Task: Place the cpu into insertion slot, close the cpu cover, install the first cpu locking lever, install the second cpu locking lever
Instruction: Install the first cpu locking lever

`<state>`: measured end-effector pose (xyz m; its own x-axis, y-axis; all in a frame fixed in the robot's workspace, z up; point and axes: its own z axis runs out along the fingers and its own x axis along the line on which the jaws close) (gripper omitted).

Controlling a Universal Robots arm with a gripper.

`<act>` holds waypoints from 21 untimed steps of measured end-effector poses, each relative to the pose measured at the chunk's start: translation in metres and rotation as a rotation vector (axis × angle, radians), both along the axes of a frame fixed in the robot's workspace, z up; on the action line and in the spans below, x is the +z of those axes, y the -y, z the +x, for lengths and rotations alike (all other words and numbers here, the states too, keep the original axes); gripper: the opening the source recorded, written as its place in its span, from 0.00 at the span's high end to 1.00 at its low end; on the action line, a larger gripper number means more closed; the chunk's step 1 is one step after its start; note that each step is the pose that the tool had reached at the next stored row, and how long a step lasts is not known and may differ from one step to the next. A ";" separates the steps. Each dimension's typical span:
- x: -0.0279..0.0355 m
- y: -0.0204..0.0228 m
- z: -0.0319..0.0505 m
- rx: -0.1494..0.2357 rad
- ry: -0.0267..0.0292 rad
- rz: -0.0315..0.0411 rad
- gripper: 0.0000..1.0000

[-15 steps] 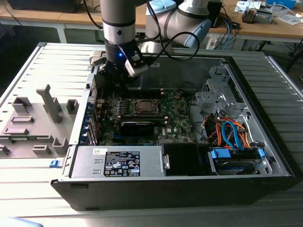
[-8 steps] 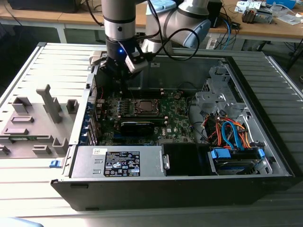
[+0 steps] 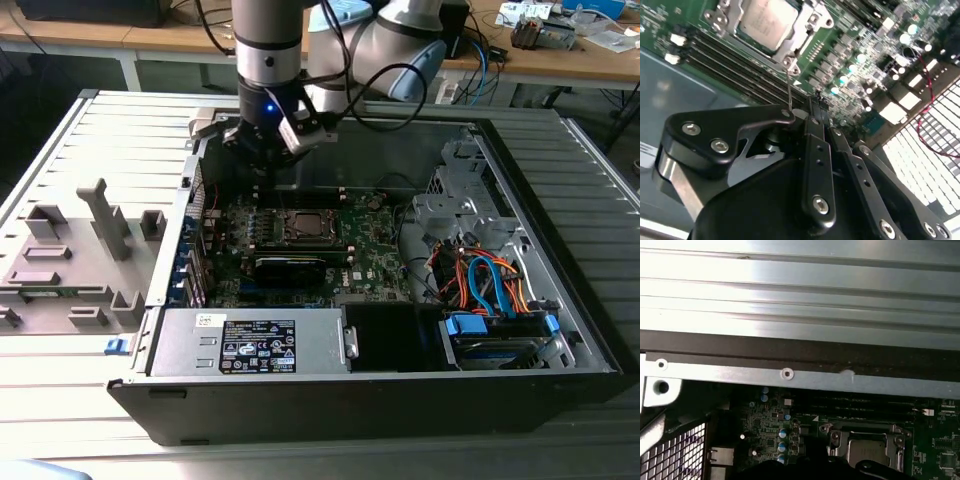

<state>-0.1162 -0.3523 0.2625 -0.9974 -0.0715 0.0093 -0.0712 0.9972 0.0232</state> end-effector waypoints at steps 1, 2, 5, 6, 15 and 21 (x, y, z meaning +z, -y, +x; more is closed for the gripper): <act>0.0000 0.0000 0.0026 0.000 -0.0011 0.0000 0.89; 0.0000 0.0000 0.0054 0.000 -0.0024 0.0000 0.89; 0.0000 0.0000 0.0162 0.000 -0.0067 0.0000 0.89; 0.0000 0.0000 0.0181 0.000 -0.0075 -0.0001 0.89; -0.0066 -0.0020 0.0222 0.000 -0.0121 0.0001 0.89; -0.0189 -0.0109 0.0223 -0.001 -0.0123 -0.0010 0.89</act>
<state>-0.0939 -0.3414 0.2436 -0.9973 -0.0704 0.0217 -0.0699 0.9973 0.0230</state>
